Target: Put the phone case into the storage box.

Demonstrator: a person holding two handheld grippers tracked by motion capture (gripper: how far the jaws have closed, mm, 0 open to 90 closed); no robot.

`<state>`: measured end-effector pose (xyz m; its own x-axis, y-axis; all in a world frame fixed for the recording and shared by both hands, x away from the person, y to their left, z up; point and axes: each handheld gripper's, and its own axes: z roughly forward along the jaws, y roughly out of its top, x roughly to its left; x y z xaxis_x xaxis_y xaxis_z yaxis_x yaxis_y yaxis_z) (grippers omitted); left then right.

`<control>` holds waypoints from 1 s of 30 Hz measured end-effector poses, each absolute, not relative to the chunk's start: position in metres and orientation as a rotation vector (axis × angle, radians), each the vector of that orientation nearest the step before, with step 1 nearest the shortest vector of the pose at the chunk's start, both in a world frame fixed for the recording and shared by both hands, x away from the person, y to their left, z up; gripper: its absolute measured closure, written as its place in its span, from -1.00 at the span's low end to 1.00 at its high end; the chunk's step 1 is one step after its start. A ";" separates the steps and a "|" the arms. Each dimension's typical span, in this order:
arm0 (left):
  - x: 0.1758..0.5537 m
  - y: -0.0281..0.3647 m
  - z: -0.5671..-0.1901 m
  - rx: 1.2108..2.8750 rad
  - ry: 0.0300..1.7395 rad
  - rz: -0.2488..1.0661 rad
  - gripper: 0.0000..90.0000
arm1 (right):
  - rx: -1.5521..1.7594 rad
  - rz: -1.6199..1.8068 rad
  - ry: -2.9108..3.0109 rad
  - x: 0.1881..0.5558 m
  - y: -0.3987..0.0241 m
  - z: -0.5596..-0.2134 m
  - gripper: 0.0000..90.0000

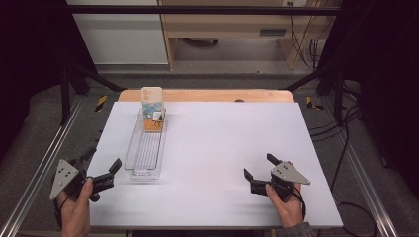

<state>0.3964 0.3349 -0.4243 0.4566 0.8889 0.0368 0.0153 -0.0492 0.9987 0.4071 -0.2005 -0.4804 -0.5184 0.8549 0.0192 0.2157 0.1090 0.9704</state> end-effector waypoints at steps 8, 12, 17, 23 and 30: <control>0.393 0.334 -0.434 1.481 0.848 0.884 -0.95 | 1.032 1.428 1.800 0.407 -0.204 -0.481 -0.89; 0.392 0.333 -0.440 1.484 0.843 0.895 -0.95 | 1.028 1.426 1.790 0.407 -0.205 -0.481 -0.90; 0.393 0.329 -0.446 1.504 0.820 0.901 -0.95 | 1.025 1.423 1.785 0.407 -0.208 -0.481 -0.90; 0.391 0.327 -0.452 1.524 0.806 0.900 -0.95 | 1.034 1.428 1.777 0.408 -0.214 -0.482 -0.90; 0.390 0.329 -0.458 1.511 0.825 0.885 -0.95 | 1.059 1.415 1.762 0.410 -0.221 -0.488 -0.90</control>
